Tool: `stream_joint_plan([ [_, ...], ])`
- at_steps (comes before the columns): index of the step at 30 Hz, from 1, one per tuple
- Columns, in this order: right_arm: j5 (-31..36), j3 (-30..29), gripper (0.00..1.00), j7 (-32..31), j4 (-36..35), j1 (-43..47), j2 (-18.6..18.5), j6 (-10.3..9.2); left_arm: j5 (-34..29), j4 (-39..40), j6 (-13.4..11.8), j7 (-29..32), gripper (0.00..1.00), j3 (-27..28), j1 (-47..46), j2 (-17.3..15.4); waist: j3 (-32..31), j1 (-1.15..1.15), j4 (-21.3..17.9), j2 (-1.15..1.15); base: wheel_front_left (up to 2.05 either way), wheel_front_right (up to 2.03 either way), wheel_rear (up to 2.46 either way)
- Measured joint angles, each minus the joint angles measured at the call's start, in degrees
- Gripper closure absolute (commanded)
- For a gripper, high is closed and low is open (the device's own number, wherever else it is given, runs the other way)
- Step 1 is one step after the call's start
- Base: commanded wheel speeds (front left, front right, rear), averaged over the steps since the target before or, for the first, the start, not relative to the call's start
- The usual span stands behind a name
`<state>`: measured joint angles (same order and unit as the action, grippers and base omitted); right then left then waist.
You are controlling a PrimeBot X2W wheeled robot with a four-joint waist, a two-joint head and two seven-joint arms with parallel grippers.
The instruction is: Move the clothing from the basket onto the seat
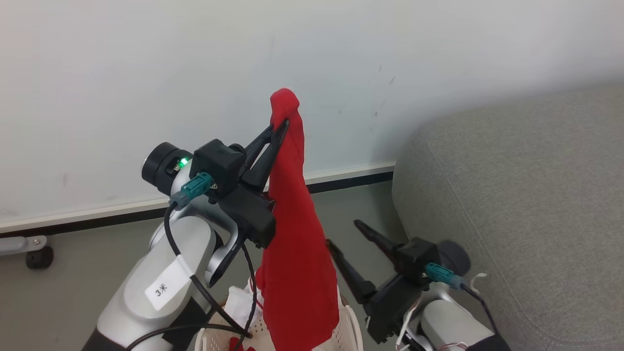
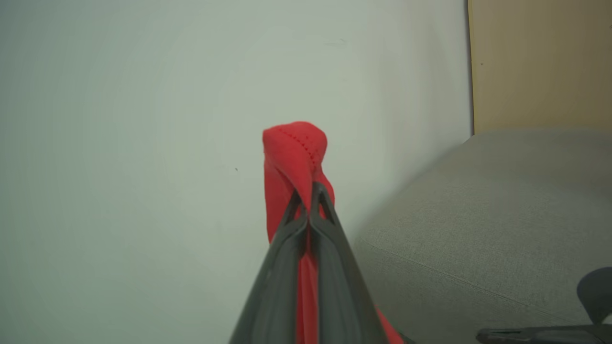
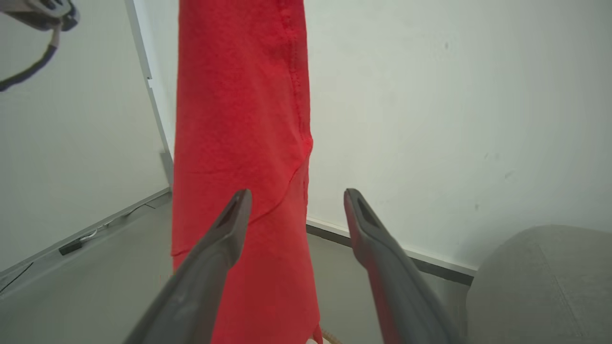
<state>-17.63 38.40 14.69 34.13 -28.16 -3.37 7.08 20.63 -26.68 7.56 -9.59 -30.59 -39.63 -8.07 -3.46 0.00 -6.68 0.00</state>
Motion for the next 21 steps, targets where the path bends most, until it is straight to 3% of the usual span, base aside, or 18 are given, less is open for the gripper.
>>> stream_joint_plan([
  [5, -2.9, 5.8, 0.0, 0.0, 0.8, -3.4, 0.0, 0.01, 0.1, 1.2, 0.0, 1.2, 1.0, -0.4, -0.1, 0.4, 0.3, 0.0, 0.4, 0.0, 0.0, 0.0, 0.0],
  [21, -10.1, 15.4, 0.0, 0.0, 9.0, -12.1, 0.0, 0.04, 0.9, 2.5, 0.0, 4.5, 1.0, -2.0, -1.7, 2.4, 1.5, 0.0, 1.5, 0.0, 0.0, 0.0, 0.0],
])
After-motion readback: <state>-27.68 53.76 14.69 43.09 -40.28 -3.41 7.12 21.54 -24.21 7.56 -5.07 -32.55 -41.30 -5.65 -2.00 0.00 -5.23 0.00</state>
